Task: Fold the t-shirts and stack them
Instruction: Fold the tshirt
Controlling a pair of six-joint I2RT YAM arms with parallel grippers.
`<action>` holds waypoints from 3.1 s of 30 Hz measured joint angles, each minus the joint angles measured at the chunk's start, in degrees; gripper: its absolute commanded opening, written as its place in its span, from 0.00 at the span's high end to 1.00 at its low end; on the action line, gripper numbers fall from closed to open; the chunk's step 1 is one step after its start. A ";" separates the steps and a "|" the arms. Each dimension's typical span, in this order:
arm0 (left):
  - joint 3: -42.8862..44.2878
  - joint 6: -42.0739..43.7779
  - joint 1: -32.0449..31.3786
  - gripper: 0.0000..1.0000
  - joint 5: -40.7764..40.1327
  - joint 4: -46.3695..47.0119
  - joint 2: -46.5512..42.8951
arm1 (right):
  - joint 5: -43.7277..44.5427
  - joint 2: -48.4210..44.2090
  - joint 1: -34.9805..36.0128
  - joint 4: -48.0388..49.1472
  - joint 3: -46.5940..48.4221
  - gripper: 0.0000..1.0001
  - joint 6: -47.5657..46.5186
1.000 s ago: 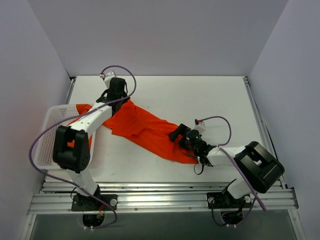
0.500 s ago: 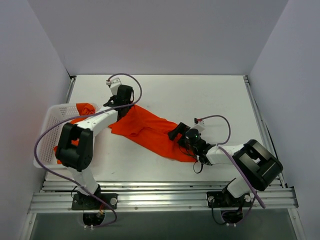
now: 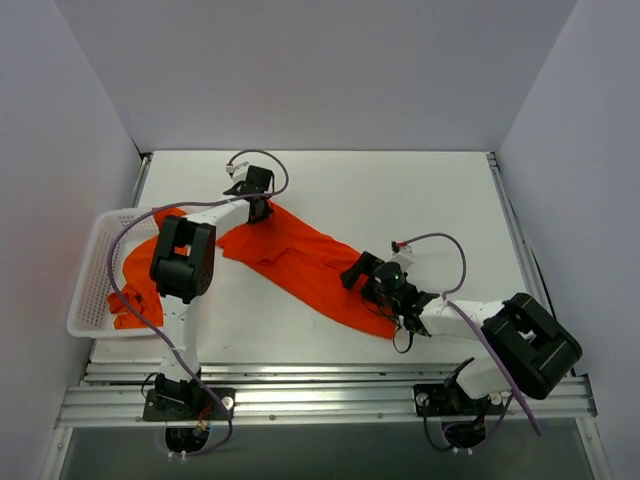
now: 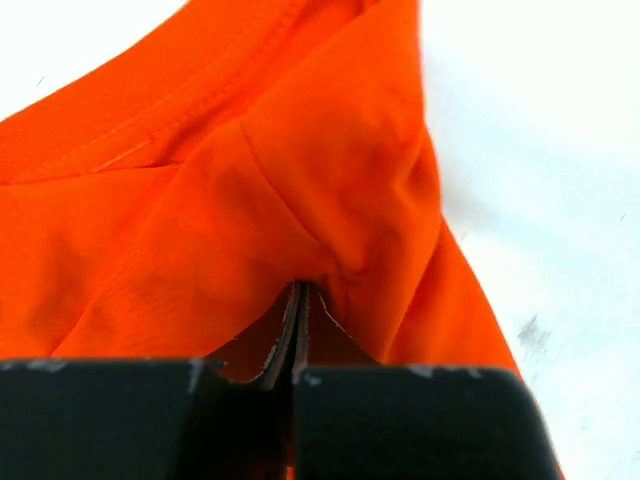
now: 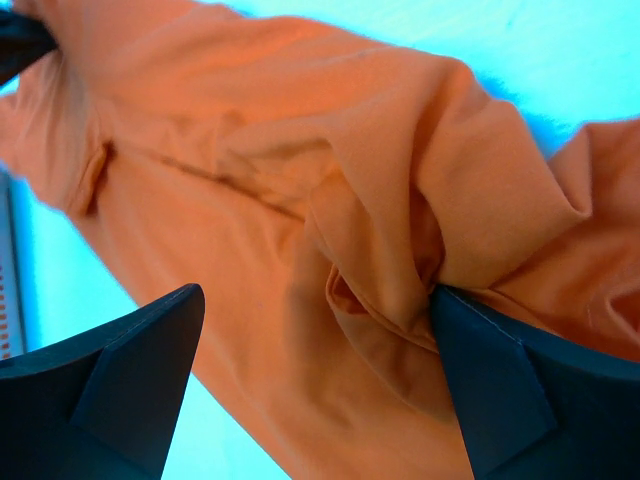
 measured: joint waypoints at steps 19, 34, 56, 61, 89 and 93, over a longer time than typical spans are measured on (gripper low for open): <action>68.13 7.17 1.11 0.95 22.10 -24.15 38.05 | -5.68 31.67 26.51 39.34 11.04 0.09 13.70; 59.19 10.99 -0.07 0.93 36.15 -15.69 34.16 | 11.82 24.28 37.53 9.66 19.82 0.00 17.05; 33.62 11.43 2.97 0.50 31.17 -10.67 -19.98 | 56.43 10.32 57.33 -84.24 45.72 0.00 42.99; 1.36 9.33 1.46 0.67 27.63 -1.46 -33.51 | 51.52 0.81 36.48 -53.94 39.43 0.66 8.13; -5.31 7.41 -1.77 0.98 14.58 -0.52 -8.46 | -0.48 42.60 -1.92 -19.50 62.66 1.00 -24.92; -0.11 7.41 -0.90 0.98 13.16 -3.58 -3.23 | -1.11 46.58 -3.82 -19.74 65.11 1.00 -23.61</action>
